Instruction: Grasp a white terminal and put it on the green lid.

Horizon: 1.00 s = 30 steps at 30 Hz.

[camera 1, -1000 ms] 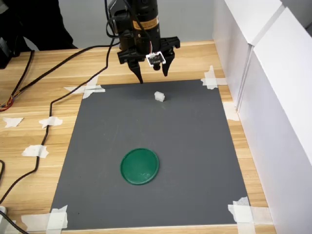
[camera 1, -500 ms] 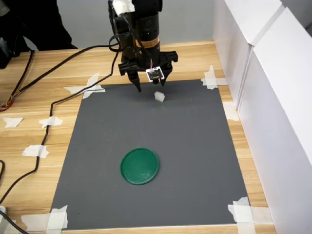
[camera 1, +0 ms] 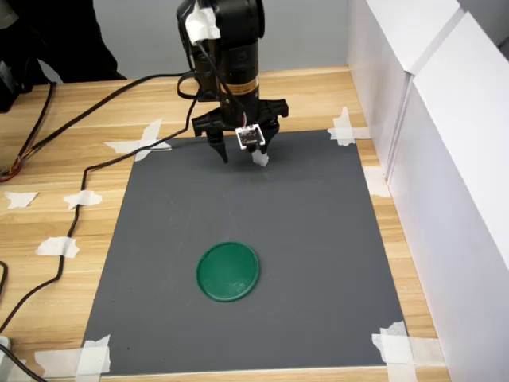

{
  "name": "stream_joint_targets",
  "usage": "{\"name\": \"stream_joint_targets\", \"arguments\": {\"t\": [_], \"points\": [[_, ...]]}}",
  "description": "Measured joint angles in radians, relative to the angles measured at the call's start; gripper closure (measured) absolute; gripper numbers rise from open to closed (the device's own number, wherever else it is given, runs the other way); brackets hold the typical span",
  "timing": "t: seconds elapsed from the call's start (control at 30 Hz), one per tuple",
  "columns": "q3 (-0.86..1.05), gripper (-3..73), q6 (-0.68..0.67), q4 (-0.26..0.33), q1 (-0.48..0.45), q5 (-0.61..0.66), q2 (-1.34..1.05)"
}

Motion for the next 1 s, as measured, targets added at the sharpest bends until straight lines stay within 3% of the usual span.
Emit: {"name": "stream_joint_targets", "arguments": {"t": [0.47,0.77,1.0], "points": [[0.000,-0.7,0.000,0.003,-0.001,-0.012,0.009],[0.000,-0.7,-0.076,0.105,-0.001,-0.010,-0.023],[0.000,-0.6,-0.107,0.120,-0.001,-0.004,-0.024]]}}
